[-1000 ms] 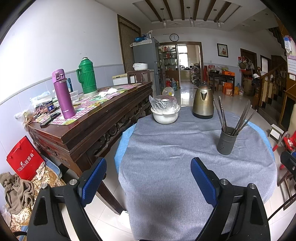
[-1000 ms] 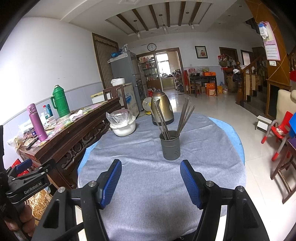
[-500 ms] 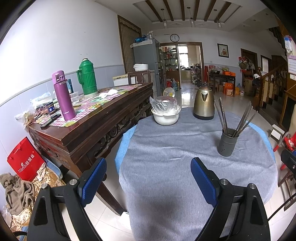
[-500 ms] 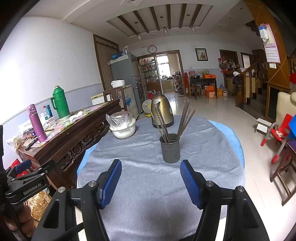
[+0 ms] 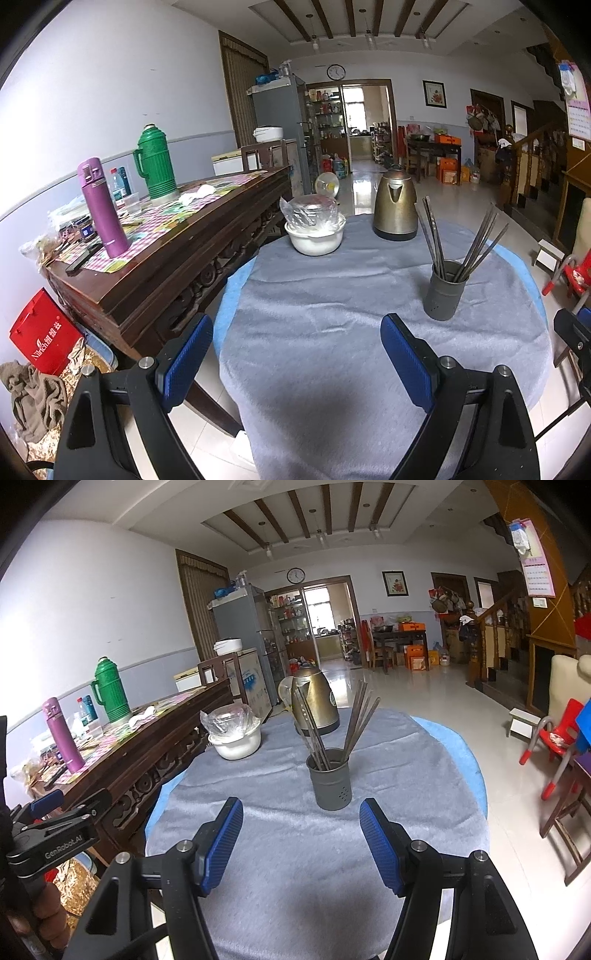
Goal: Organize utensils
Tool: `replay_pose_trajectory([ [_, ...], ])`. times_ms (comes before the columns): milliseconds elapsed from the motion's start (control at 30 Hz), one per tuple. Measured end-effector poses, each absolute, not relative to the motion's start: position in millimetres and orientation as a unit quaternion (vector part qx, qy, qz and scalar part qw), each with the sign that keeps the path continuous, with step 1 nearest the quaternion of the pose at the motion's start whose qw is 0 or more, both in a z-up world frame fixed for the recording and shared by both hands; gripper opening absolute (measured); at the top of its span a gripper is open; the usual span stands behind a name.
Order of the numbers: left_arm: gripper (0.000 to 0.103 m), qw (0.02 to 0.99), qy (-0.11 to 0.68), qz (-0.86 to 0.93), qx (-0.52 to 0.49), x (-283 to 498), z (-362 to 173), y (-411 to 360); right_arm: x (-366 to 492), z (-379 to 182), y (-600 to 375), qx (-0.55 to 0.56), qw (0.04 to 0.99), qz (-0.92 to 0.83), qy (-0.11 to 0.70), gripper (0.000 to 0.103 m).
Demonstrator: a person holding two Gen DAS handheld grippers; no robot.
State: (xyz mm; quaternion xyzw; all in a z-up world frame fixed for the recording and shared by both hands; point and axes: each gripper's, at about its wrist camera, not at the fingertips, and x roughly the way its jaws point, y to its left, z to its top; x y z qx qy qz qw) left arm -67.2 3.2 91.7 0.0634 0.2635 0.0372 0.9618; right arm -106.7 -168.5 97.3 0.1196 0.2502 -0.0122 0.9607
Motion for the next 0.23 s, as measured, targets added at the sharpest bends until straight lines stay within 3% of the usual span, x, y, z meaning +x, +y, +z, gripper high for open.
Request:
replay_pose_trajectory([
  [233,0.092,0.959,0.273,0.035,0.061,-35,80,-2,-80,95,-177,0.116,0.961,-0.015,0.251,0.069],
])
